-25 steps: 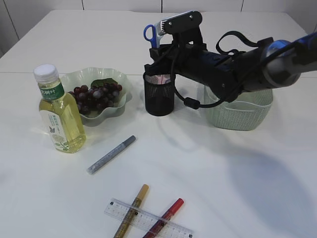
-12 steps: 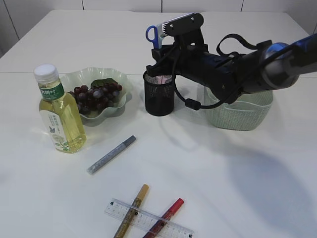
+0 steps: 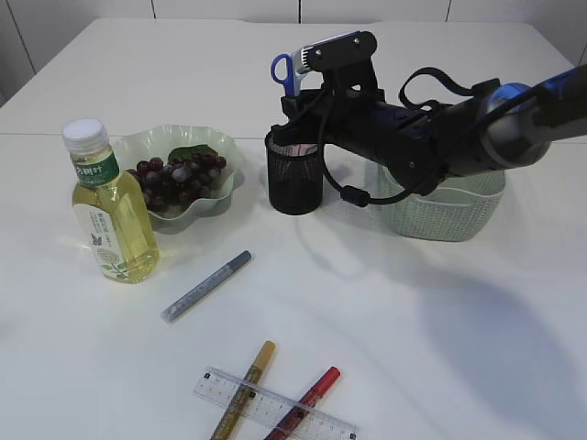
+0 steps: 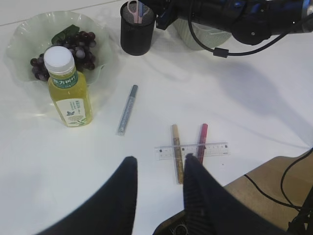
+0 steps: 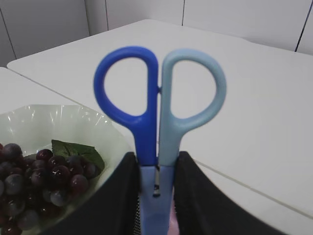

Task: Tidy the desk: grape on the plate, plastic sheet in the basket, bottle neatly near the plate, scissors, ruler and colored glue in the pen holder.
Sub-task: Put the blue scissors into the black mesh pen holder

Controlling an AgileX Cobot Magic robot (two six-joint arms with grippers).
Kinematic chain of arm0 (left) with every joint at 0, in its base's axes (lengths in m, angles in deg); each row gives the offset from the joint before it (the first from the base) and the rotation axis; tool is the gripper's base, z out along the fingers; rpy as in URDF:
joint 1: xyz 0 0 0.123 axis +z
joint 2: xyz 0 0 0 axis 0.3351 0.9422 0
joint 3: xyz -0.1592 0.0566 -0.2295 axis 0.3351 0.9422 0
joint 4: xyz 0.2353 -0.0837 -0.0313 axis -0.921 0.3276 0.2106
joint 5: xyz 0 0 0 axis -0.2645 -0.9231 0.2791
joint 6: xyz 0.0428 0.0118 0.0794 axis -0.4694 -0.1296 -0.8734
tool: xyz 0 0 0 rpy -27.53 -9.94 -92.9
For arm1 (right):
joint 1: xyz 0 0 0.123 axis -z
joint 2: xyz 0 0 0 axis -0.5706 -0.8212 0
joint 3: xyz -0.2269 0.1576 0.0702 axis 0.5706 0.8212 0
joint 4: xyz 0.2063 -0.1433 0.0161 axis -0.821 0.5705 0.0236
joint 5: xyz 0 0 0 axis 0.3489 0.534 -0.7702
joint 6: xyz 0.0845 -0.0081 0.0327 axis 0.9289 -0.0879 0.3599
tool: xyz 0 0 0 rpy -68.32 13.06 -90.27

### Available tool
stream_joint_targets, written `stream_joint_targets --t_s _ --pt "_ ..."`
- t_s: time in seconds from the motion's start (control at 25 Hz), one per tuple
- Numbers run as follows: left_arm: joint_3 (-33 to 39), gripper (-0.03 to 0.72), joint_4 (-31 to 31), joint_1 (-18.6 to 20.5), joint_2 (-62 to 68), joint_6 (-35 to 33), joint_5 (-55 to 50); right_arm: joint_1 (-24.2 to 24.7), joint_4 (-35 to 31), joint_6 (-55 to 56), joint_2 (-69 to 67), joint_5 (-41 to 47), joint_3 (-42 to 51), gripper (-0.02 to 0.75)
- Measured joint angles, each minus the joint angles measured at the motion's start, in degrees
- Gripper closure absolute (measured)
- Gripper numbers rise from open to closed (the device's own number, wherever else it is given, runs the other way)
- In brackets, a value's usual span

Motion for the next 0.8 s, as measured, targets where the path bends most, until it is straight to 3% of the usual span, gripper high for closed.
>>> stream_joint_targets --t_s 0.64,0.8 --pt "0.0 0.451 0.21 0.0 0.0 0.0 0.0 0.0 -0.72 2.16 0.0 5.54 -0.66 0.525" --pt "0.0 0.451 0.21 0.0 0.0 0.0 0.0 0.0 -1.21 2.26 0.0 8.12 -1.95 0.489"
